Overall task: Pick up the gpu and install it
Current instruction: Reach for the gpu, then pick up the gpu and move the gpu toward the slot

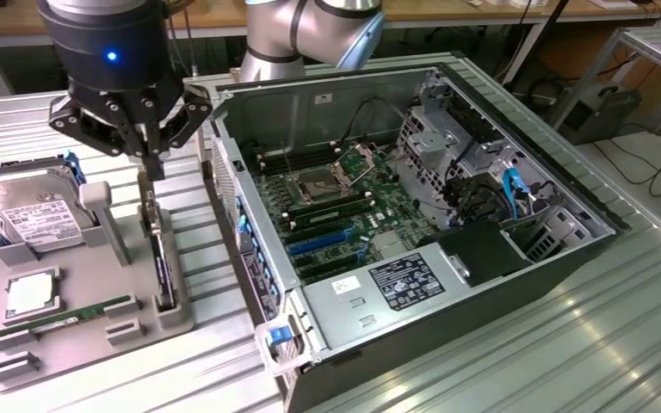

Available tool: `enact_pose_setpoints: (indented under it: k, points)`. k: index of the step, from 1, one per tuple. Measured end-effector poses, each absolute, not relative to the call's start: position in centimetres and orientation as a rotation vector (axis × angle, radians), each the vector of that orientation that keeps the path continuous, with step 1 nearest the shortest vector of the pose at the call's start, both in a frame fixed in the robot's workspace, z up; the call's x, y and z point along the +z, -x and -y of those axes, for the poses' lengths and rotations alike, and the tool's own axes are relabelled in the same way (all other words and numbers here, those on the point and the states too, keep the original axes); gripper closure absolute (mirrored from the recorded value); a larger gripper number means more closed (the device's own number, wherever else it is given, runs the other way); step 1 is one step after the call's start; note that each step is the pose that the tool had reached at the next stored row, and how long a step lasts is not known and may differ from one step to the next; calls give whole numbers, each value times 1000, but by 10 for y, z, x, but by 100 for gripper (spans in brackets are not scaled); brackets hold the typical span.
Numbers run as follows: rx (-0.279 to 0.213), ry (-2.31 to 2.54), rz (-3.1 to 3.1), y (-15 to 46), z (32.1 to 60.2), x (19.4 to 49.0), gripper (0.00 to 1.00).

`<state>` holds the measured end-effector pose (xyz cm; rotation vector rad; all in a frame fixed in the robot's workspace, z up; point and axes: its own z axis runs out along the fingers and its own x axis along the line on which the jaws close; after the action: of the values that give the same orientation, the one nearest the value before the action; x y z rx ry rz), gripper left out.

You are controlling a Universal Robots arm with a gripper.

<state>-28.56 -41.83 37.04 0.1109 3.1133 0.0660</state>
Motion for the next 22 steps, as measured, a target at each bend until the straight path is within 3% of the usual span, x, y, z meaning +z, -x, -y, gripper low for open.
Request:
enact_pose_setpoints:
  k: [20, 22]
  points:
    - [63, -111, -3114, 300, 422, 364, 89]
    - [63, -111, -3114, 300, 422, 364, 83]
